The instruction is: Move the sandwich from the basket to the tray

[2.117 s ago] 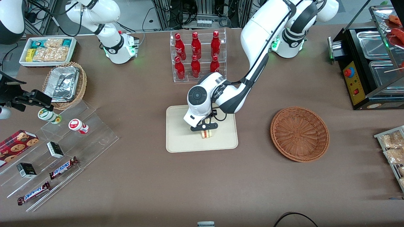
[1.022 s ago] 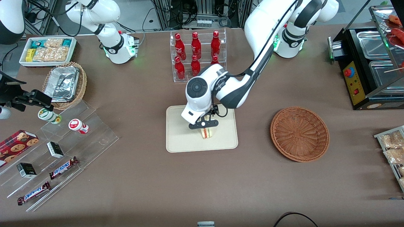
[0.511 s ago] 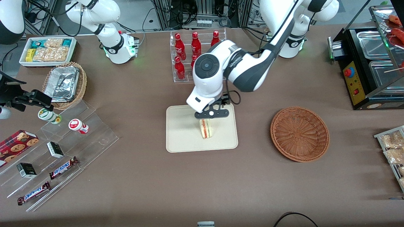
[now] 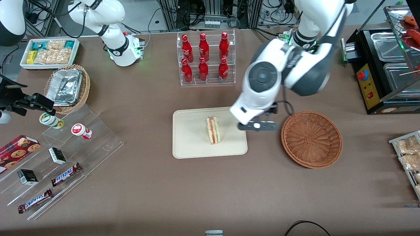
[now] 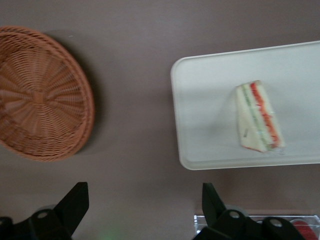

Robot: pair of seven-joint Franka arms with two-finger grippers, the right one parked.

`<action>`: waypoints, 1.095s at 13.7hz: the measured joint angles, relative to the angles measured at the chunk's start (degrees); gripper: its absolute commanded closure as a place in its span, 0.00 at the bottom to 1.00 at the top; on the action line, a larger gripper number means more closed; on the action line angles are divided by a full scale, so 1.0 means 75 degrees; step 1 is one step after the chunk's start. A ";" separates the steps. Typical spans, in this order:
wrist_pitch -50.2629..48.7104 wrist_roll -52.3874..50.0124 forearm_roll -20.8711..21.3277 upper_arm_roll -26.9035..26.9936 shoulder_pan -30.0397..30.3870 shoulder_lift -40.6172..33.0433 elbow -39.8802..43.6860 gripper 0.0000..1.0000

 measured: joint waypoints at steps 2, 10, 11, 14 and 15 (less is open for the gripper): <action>-0.0065 0.0305 0.0000 0.0008 0.0421 -0.0297 -0.0358 0.00; -0.0222 0.2213 0.0000 0.0038 0.1958 -0.2121 -0.2119 0.00; -0.0238 0.2364 0.0000 0.0040 0.2120 -0.2322 -0.2262 0.00; -0.0402 0.2503 -0.0001 0.0042 0.2440 -0.2694 -0.2472 0.00; -0.0432 0.2512 -0.0001 0.0039 0.2522 -0.2767 -0.2500 0.00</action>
